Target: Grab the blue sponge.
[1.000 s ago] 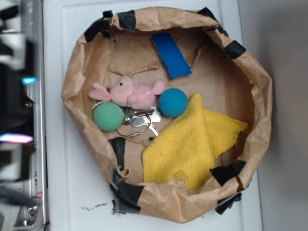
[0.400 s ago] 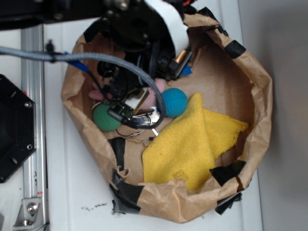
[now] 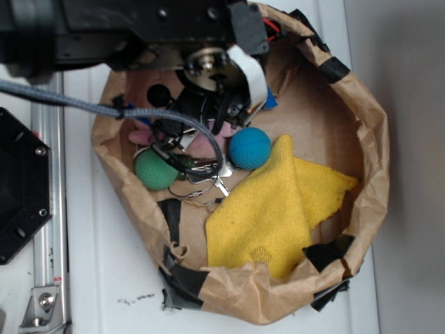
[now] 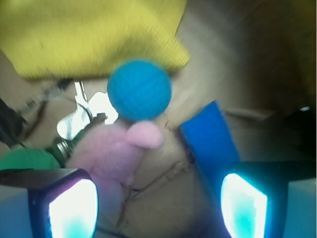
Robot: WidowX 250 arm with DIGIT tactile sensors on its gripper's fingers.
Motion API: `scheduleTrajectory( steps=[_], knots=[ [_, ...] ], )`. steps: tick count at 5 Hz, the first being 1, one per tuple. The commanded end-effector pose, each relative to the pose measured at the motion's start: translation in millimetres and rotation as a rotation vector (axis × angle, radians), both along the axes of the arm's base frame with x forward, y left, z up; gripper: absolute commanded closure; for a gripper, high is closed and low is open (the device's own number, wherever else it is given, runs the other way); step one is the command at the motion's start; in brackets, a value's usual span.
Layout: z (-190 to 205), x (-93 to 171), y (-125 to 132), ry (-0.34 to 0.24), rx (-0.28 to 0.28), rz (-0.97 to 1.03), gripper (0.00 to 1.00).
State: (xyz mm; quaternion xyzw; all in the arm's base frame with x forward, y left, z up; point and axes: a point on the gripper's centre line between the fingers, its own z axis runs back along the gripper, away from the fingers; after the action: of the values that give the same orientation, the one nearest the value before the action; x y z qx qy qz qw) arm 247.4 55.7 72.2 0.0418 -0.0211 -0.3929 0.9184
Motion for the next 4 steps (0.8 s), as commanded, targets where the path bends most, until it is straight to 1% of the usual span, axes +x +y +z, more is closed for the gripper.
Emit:
scheduleTrajectory(
  steps=[1, 2, 3, 4],
  knots=[
    [6, 27, 23, -0.030, 0.065, -0.052, 0.00],
    [1, 35, 27, -0.026, 0.081, -0.082, 0.00],
    [-23, 36, 32, 0.016, 0.101, -0.095, 0.00],
    [-44, 35, 36, 0.012, 0.109, -0.083, 0.00]
  ],
)
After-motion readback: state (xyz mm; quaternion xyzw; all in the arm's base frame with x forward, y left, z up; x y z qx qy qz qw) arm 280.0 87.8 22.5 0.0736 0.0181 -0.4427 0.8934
